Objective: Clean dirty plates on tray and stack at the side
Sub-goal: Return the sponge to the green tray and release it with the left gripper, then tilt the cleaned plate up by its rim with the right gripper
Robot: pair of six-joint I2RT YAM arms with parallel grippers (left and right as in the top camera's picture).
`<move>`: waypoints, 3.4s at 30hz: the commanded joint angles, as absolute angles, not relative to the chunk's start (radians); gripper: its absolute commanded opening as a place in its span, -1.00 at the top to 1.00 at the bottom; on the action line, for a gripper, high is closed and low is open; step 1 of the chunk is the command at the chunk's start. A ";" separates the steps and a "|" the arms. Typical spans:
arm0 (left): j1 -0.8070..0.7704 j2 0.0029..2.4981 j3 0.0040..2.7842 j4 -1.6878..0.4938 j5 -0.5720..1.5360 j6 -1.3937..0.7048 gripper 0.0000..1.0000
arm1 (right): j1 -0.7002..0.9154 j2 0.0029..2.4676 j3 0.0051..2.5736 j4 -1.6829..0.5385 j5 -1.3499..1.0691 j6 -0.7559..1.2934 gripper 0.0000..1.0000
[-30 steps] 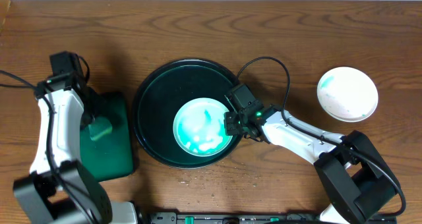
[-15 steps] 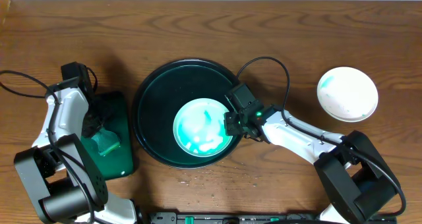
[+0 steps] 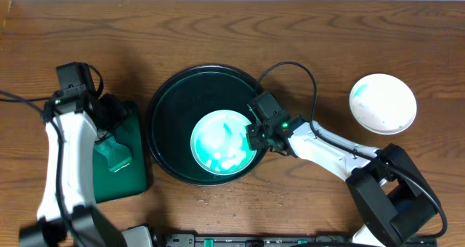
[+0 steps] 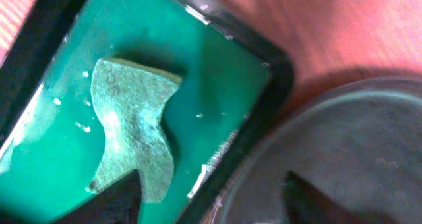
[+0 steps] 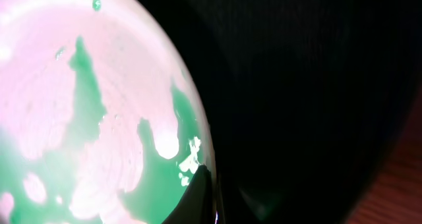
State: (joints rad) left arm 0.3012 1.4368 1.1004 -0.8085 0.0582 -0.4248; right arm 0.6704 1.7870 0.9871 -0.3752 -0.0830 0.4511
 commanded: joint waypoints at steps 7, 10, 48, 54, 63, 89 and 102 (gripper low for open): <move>0.222 1.324 1.127 -0.830 0.071 -0.420 -0.50 | 0.715 1.773 1.200 -0.529 0.187 0.190 0.97; 0.218 1.328 1.127 -0.836 0.070 -0.420 -0.52 | 0.736 1.773 1.239 -0.553 0.274 0.138 0.98; 0.218 1.338 1.127 -0.878 0.068 -0.401 -0.63 | 0.628 2.042 1.298 -0.580 -0.211 0.440 0.71; 0.218 1.338 1.127 -0.879 0.068 -0.401 -0.65 | 0.628 2.042 1.299 -0.550 -0.211 0.427 0.97; 0.218 1.338 1.127 -0.883 0.068 -0.401 -0.69 | 0.633 1.952 1.304 -0.543 0.019 0.362 0.97; 0.218 1.339 1.127 -0.882 0.068 -0.401 -0.71 | 0.883 1.722 1.306 -0.337 0.871 -0.382 0.98; 0.218 1.339 1.127 -0.882 0.068 -0.401 -0.71 | 0.984 1.722 1.306 -0.212 0.944 -0.846 0.98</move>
State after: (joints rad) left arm 0.2203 1.3308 1.1007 -0.8799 0.0727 -0.4145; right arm 0.9703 1.7386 1.2976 -0.2161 0.8921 -0.6876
